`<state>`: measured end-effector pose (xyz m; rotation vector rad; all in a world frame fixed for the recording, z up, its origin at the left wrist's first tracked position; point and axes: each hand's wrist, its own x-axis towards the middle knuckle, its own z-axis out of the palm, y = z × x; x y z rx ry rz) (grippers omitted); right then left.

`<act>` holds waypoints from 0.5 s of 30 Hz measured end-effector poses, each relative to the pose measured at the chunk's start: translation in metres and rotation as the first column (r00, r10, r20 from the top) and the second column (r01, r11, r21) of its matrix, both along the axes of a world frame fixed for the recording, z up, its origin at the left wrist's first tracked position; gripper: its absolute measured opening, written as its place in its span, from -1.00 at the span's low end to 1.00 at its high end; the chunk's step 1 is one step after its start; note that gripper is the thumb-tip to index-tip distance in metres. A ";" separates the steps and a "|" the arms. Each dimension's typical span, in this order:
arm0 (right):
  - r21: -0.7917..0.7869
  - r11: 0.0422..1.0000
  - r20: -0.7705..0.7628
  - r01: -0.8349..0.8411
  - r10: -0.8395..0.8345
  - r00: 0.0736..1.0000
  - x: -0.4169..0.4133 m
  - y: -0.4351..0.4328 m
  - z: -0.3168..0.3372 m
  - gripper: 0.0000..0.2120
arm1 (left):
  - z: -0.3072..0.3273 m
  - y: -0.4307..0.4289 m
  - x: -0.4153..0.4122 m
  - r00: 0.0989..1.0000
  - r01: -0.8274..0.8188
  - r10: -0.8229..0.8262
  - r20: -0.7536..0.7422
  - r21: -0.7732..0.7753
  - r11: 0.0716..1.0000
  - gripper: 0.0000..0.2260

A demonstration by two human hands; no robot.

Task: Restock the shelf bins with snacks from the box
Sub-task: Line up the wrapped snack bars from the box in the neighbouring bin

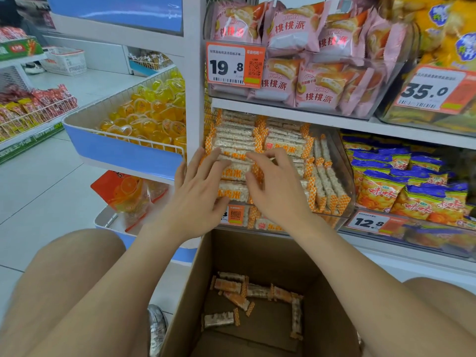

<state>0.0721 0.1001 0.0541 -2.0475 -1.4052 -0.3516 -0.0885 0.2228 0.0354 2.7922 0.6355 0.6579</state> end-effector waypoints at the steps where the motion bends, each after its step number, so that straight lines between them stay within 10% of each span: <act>1: 0.021 1.000 0.024 0.010 -0.011 1.000 -0.002 -0.003 0.001 -0.60 | 0.001 -0.001 -0.001 1.000 0.004 -0.003 0.017 -0.009 1.000 -0.39; 10: 0.019 0.996 0.019 -0.090 0.090 0.996 -0.022 -0.035 0.015 -0.87 | 0.018 -0.011 -0.014 0.971 -0.036 0.031 0.236 0.013 0.999 -0.51; 13: -0.240 0.946 -0.132 -0.219 0.191 0.973 -0.028 -0.054 0.017 -0.88 | 0.015 -0.035 -0.018 0.933 0.086 -0.070 0.352 -0.030 0.996 -0.77; 15: -0.538 0.802 -0.194 -0.262 0.185 0.964 -0.028 -0.066 0.002 -0.89 | 0.001 -0.056 -0.017 0.986 0.134 -0.117 0.122 -0.142 0.981 -0.87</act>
